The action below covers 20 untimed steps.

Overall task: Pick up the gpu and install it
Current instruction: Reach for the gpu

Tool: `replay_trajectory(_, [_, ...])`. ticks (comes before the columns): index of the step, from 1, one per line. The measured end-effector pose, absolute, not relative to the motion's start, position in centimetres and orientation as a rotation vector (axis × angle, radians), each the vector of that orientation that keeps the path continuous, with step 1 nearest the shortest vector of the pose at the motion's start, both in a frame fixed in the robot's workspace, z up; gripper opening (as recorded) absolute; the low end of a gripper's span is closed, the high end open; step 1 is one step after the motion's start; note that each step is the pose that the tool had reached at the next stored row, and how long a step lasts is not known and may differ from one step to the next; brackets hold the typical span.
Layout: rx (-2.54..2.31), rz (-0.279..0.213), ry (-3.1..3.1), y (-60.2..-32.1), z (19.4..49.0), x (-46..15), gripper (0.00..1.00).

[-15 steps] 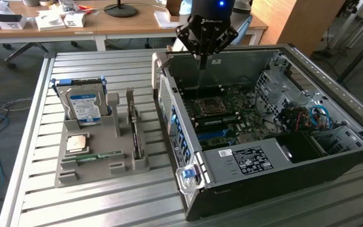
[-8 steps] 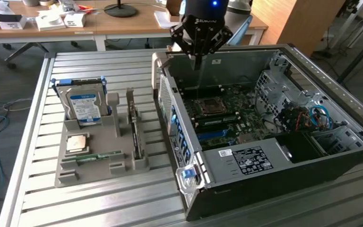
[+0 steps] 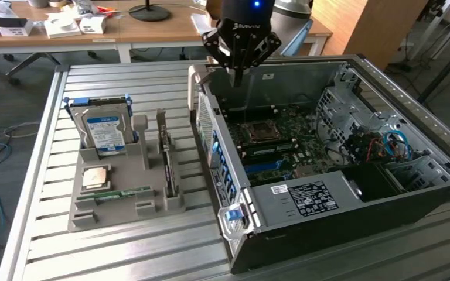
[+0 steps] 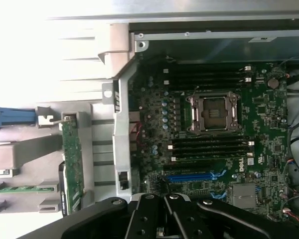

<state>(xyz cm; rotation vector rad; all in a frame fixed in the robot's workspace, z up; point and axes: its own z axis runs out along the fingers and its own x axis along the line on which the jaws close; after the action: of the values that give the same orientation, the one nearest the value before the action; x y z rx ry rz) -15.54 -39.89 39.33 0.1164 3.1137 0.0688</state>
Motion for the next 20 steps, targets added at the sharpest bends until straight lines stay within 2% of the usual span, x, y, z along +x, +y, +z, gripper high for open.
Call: replay_trajectory(20, [0.117,0.069,3.114,-39.9,39.3,-18.8,0.11])
